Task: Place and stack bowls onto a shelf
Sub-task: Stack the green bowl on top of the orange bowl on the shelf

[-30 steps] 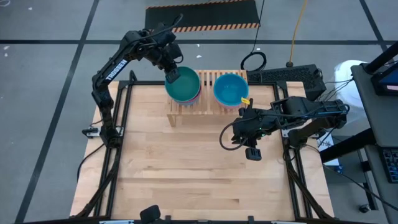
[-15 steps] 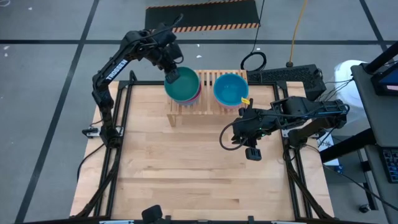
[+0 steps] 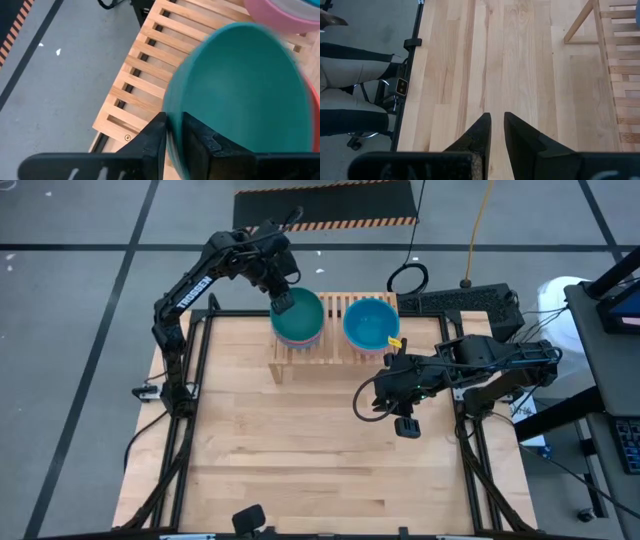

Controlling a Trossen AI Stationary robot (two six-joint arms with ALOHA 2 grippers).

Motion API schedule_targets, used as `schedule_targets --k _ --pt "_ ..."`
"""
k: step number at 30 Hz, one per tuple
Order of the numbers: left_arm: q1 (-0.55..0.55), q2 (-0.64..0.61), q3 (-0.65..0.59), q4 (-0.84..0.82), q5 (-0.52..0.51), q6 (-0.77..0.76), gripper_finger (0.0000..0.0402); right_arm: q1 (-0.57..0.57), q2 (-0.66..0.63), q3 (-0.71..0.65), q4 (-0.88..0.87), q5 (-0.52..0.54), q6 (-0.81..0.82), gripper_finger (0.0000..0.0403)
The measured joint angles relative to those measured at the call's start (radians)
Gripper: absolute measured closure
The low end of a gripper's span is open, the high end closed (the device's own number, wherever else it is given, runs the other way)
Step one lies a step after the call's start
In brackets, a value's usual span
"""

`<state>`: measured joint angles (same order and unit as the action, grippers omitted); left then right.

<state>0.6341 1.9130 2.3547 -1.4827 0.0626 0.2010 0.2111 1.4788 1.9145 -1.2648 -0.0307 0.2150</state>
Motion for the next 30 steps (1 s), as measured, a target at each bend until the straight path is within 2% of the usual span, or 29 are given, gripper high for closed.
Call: schedule_targets --k 13,18,24,30 --pt "0.000 0.001 0.000 0.000 -0.004 0.016 0.0330 0.000 0.000 0.000 0.021 0.005 -0.048 0.0358" --pt "-0.002 -0.008 0.000 0.000 -0.013 0.087 0.0330 -0.015 0.000 0.000 0.034 0.084 -0.053 0.0358" --pt "-0.008 -0.058 0.000 0.016 -0.067 0.137 0.0330 -0.049 0.002 0.000 0.047 0.114 -0.067 0.0358" --pt "-0.008 -0.123 0.001 0.018 -0.071 0.120 0.0330 -0.091 0.010 0.000 0.162 0.113 -0.169 0.0358"
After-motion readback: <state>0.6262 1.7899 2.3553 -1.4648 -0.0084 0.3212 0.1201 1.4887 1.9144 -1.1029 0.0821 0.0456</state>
